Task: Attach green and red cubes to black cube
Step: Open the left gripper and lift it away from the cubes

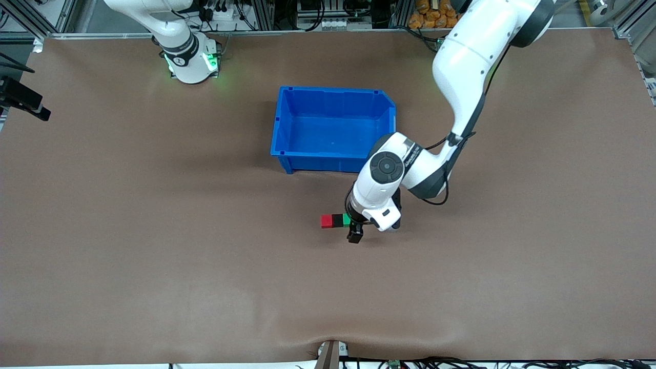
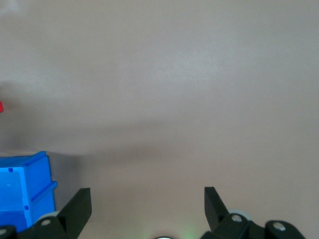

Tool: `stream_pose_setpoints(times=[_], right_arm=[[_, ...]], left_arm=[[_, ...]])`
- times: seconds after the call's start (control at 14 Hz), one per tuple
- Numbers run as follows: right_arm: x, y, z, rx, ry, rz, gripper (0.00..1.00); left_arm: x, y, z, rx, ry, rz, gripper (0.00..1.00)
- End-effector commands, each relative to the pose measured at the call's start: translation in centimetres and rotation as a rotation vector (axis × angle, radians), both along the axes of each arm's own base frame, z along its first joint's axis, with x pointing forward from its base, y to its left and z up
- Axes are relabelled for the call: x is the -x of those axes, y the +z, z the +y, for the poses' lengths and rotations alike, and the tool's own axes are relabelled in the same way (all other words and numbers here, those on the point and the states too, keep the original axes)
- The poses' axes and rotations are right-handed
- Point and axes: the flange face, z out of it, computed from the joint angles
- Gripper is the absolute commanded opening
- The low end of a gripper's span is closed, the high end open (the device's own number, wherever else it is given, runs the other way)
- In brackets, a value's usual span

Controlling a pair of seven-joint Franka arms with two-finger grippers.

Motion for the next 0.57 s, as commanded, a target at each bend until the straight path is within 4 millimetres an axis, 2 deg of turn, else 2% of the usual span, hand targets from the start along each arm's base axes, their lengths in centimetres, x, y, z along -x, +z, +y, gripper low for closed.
stream_pose_setpoints(times=[0.0, 0.29, 0.36, 0.5], right_arm=[[0.2, 0.3, 0.2, 0.001, 0.012, 0.002, 1.00], [0.2, 0.3, 0.3, 0.002, 0.014, 0.001, 1.00], [0.2, 0.3, 0.3, 0.003, 0.014, 0.001, 1.00], [0.2, 0.3, 0.3, 0.002, 0.012, 0.001, 1.00]], left_arm=[[-0.4, 6.6, 3.2, -0.067, -0.122, -0.004, 1.00], [0.5, 14.5, 7.7, -0.161, -0.404, 0.048, 1.00], [0.0, 16.6, 10.6, -0.176, -0.447, 0.061, 1.00], [0.0, 20.5, 14.6, -0.196, -0.605, 0.077, 1.00]])
